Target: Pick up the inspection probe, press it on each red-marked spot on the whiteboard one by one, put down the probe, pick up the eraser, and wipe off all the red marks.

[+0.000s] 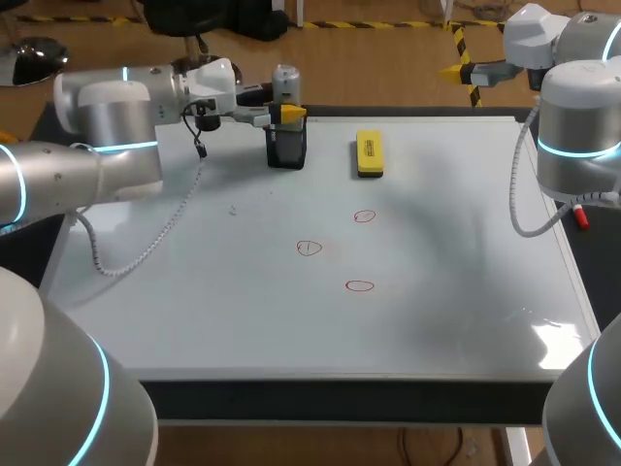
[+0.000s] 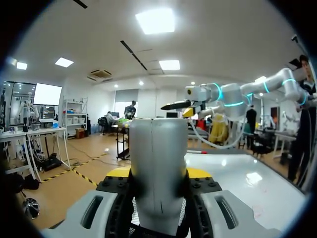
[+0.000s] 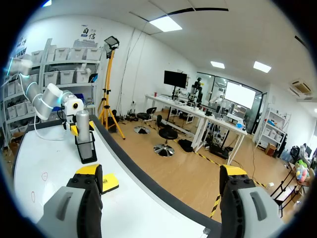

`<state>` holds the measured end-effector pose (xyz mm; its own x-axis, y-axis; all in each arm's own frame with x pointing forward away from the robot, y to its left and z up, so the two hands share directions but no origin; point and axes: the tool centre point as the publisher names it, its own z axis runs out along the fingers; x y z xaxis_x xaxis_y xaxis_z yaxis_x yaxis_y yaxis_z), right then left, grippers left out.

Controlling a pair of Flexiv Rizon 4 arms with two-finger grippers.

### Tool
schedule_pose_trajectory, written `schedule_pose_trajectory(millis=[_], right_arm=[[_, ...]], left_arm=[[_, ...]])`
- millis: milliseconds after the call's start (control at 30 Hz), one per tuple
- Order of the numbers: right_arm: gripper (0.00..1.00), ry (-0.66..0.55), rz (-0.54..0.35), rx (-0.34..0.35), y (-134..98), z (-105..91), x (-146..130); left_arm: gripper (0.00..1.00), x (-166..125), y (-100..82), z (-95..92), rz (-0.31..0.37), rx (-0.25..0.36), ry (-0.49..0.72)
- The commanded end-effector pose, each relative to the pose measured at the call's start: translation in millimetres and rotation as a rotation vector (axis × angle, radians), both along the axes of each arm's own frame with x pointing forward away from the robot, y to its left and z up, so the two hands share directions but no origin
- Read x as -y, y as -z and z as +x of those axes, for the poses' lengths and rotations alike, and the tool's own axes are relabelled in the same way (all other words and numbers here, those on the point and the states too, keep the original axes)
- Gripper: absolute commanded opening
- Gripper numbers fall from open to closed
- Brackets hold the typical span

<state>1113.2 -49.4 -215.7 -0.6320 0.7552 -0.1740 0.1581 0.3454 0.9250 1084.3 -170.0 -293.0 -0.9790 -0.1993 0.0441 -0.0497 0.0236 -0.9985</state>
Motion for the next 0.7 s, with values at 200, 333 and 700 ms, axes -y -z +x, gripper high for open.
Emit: schedule_pose_trajectory(millis=[200, 333, 700], right_arm=[[1.00, -0.001, 0.000, 0.000, 0, 0.3, 0], [1.00, -0.001, 0.000, 0.000, 0, 0.3, 0], [1.00, -0.001, 0.000, 0.000, 0, 0.3, 0]], left_arm=[[0.00, -6, -6.9, -16.9, -0.021, 0.016, -0.001], [0.00, -6, -10.2, -17.6, -0.016, 0.032, -0.007], [0.00, -5, -25.0, -15.0, -0.018, 0.062, 0.003]])
